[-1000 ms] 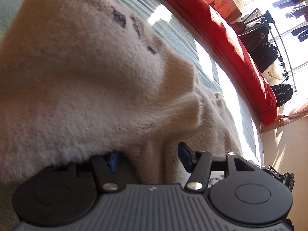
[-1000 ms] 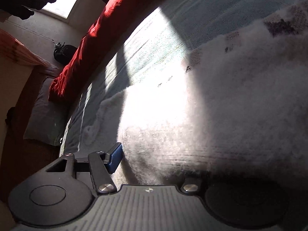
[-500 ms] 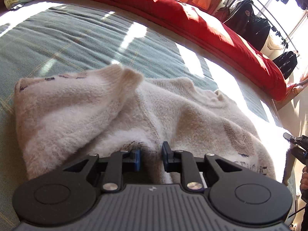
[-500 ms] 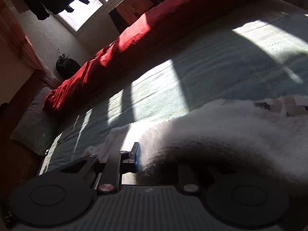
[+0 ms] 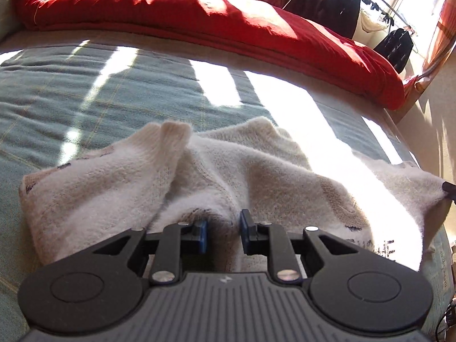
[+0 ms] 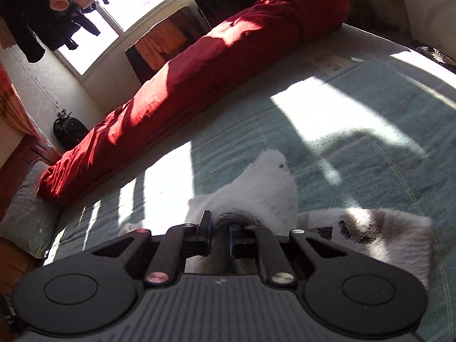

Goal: Fold clothes

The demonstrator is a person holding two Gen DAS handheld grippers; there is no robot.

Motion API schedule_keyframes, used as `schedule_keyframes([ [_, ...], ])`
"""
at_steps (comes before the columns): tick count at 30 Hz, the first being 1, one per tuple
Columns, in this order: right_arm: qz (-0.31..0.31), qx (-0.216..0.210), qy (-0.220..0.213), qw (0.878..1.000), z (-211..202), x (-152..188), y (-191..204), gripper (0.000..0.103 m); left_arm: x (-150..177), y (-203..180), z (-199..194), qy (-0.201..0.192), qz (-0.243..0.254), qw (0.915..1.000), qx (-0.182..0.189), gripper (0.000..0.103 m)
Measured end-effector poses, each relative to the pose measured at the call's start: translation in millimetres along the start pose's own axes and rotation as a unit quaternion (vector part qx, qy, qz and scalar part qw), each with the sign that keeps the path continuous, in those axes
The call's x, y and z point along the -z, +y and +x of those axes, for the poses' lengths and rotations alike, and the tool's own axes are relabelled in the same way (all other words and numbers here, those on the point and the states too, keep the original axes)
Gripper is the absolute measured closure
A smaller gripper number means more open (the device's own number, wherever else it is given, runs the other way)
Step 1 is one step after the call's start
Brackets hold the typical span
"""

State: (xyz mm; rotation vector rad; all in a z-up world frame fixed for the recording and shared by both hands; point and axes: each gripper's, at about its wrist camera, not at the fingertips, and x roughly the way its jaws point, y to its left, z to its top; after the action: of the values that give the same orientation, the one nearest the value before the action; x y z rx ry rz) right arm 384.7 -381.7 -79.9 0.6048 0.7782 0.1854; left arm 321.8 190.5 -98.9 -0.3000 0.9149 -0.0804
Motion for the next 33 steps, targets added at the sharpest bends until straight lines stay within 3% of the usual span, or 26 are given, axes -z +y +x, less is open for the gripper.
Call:
schedule_keyframes([
  [2, 0.013, -0.021, 0.009, 1.000, -2, 7, -4, 0.085, 5, 1, 1, 0.003, 0.002, 1.0000, 0.001, 0.079],
  [4, 0.034, -0.052, 0.031, 0.998, 2, 16, -8, 0.063, 11, 4, -2, 0.006, -0.003, 1.0000, 0.007, 0.076],
  [7, 0.047, -0.081, 0.074, 0.993, 11, 37, -4, 0.052, 21, 9, -7, 0.008, -0.012, 0.9997, 0.018, 0.063],
  [11, 0.027, -0.056, 0.128, 0.990, 35, 74, 12, 0.048, 33, 12, -2, 0.016, -0.027, 0.9992, 0.025, 0.055],
  [15, 0.022, -0.009, 0.109, 0.994, 59, 95, 11, 0.041, 36, 15, 12, 0.023, -0.048, 0.9980, 0.035, 0.054],
  [18, 0.042, -0.018, 0.089, 0.995, 74, 95, 5, 0.042, 34, 15, 23, 0.022, -0.058, 0.9972, 0.042, 0.051],
  [20, 0.049, -0.026, 0.080, 0.995, 83, 92, 3, 0.048, 33, 15, 32, 0.027, -0.064, 0.9965, 0.046, 0.053],
  [21, 0.053, -0.030, 0.075, 0.995, 88, 90, 2, 0.068, 32, 13, 35, 0.027, -0.065, 0.9967, 0.041, 0.062],
  [22, 0.056, -0.034, 0.071, 0.995, 92, 89, 2, 0.078, 31, 11, 37, 0.023, -0.060, 0.9973, 0.036, 0.087],
  [23, 0.055, -0.035, 0.065, 0.996, 93, 86, 3, 0.079, 29, 8, 38, 0.018, -0.052, 0.9981, 0.029, 0.092],
  [33, -0.053, 0.031, -0.037, 0.997, 62, 15, 43, 0.085, -26, -20, 31, -0.049, 0.015, 0.9986, 0.009, 0.090],
])
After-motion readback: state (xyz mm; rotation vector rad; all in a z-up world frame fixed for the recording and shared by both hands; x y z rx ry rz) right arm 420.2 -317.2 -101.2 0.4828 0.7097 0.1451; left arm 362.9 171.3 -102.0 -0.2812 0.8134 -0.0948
